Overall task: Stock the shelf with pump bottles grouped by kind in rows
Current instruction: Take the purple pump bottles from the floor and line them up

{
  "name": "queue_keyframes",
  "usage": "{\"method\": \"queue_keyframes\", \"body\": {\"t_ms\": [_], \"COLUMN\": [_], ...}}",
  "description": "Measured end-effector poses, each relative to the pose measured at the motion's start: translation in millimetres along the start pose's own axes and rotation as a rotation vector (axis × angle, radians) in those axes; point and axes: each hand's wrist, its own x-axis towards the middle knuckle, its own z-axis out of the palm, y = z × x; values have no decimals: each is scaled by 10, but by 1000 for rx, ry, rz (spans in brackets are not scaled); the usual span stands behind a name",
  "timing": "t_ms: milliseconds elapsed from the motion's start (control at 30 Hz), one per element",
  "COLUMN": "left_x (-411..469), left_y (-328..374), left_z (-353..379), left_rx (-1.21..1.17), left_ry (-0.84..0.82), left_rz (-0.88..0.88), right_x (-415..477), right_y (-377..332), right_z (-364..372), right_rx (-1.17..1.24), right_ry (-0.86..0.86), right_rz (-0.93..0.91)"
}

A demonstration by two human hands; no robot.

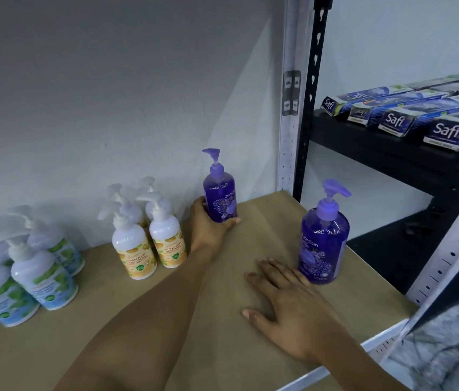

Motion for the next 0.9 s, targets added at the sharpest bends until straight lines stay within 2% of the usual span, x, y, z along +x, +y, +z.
{"method": "queue_keyframes", "body": {"t_ms": [267, 467, 600, 733, 900], "left_x": [114, 27, -260, -735, -1328], "left_y": [-52, -17, -32, -50, -22], "left_z": [48, 27, -76, -242, -670], "left_rx": [19, 83, 344, 592, 741], "left_ry": [66, 31, -16, -163, -290], "left_rz": [-12, 10, 105, 58, 182], "right_x": [12, 26, 26, 23, 3], "right_y": [3, 39, 47, 36, -30], "right_z": [2, 21, 50, 32, -34], "right_rx": [5, 8, 24, 5, -17], "right_ry": [-1, -6, 15, -7, -38], "right_rz": [1, 0, -9, 2, 24]}}
